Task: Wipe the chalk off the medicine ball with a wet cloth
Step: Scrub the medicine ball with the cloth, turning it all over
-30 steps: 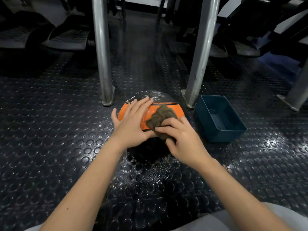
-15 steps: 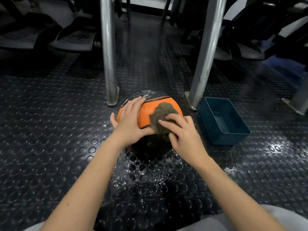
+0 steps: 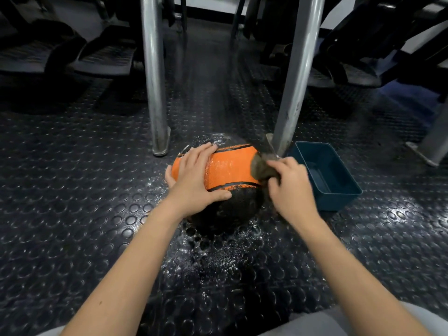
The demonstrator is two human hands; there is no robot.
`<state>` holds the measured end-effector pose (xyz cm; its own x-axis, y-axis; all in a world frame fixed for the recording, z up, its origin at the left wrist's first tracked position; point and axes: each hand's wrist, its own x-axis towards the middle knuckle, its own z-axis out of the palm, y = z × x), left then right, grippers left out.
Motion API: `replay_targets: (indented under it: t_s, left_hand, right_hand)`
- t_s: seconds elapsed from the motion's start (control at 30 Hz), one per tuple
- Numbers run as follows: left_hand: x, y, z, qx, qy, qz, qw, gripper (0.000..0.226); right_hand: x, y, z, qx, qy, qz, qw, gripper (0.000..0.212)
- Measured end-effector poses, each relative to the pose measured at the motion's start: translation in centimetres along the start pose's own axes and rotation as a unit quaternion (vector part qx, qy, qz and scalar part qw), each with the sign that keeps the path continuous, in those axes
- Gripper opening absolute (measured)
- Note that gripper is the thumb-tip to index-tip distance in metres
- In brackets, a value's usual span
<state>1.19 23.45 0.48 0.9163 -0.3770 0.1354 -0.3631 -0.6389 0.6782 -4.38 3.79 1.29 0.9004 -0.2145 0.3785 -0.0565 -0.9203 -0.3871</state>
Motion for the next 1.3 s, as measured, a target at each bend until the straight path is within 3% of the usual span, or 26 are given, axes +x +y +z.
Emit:
replay_targets:
  t_s: [0.07, 0.13, 0.2, 0.27, 0.37, 0.43, 0.53, 0.63, 0.73, 0.8, 0.87, 0.97, 1.0, 1.07, 1.17, 1.3]
  left_hand:
    - [0.1, 0.1, 0.1, -0.002, -0.001, 0.005, 1.0, 0.1]
    - [0.1, 0.1, 0.1, 0.0, -0.001, 0.006, 1.0, 0.101]
    - [0.0, 0.1, 0.1, 0.004, 0.002, 0.006, 1.0, 0.102]
    - [0.0, 0.3, 0.1, 0.008, 0.002, 0.01, 1.0, 0.102]
    - [-0.1, 0.5, 0.3, 0.021, -0.013, 0.018, 1.0, 0.102]
    - [-0.1, 0.6, 0.4, 0.027, -0.019, 0.025, 0.999, 0.103]
    - [-0.2, 0.7, 0.5, 0.032, -0.025, 0.023, 0.999, 0.103]
    - [-0.3, 0.8, 0.3, 0.034, -0.03, 0.034, 0.998, 0.103]
    - [-0.5, 0.8, 0.2, 0.049, -0.042, 0.052, 0.997, 0.102]
    - [-0.4, 0.8, 0.0, 0.051, -0.034, 0.073, 0.995, 0.095]
    - [-0.3, 0.8, -0.1, 0.011, 0.012, 0.086, 0.996, 0.074]
    - [-0.4, 0.6, 0.4, -0.047, 0.134, 0.08, 0.987, 0.041]
    - [-0.4, 0.6, 0.6, -0.048, 0.171, 0.078, 0.981, 0.042]
    - [-0.5, 1.0, 0.9, -0.028, 0.185, 0.065, 0.98, 0.066]
    - [-0.6, 1.4, 1.1, 0.018, 0.07, 0.015, 0.997, 0.101]
    - [-0.5, 1.6, 0.5, -0.001, 0.009, -0.007, 1.0, 0.096]
  right_hand:
    - [0.4, -0.4, -1.5, 0.034, 0.089, -0.001, 0.995, 0.039]
    - [0.3, -1.9, -2.1, 0.087, 0.134, -0.074, 0.984, 0.039]
    - [-0.4, -2.6, -0.9, 0.11, 0.057, -0.16, 0.979, 0.042]
    - [-0.6, -1.9, 0.6, 0.09, -0.028, -0.157, 0.983, 0.042]
    - [0.6, 0.5, 0.1, 0.035, 0.001, -0.029, 0.999, 0.04]
    - [1.1, 0.6, -1.2, 0.034, 0.07, 0.01, 0.997, 0.039]
    - [0.5, -2.1, -2.0, 0.109, 0.123, -0.103, 0.981, 0.038]
    - [-0.7, -2.7, -0.2, 0.073, 0.024, -0.188, 0.979, 0.035]
    - [0.6, -0.6, -1.2, 0.045, 0.034, -0.019, 0.998, 0.026]
    - [1.1, 0.3, -2.7, 0.029, 0.083, 0.055, 0.995, 0.026]
    - [1.1, -0.4, -3.3, 0.061, 0.121, 0.024, 0.99, 0.029]
    - [0.3, -2.1, -2.0, 0.088, 0.046, -0.036, 0.994, 0.029]
    - [0.0, -2.3, -1.6, 0.097, 0.014, -0.028, 0.995, 0.026]
    - [-0.1, -1.8, -1.6, 0.112, -0.006, -0.018, 0.994, 0.024]
    - [0.1, -1.4, -2.4, 0.124, -0.034, -0.016, 0.992, 0.026]
    - [1.2, -0.8, -3.3, 0.055, -0.047, 0.047, 0.996, 0.029]
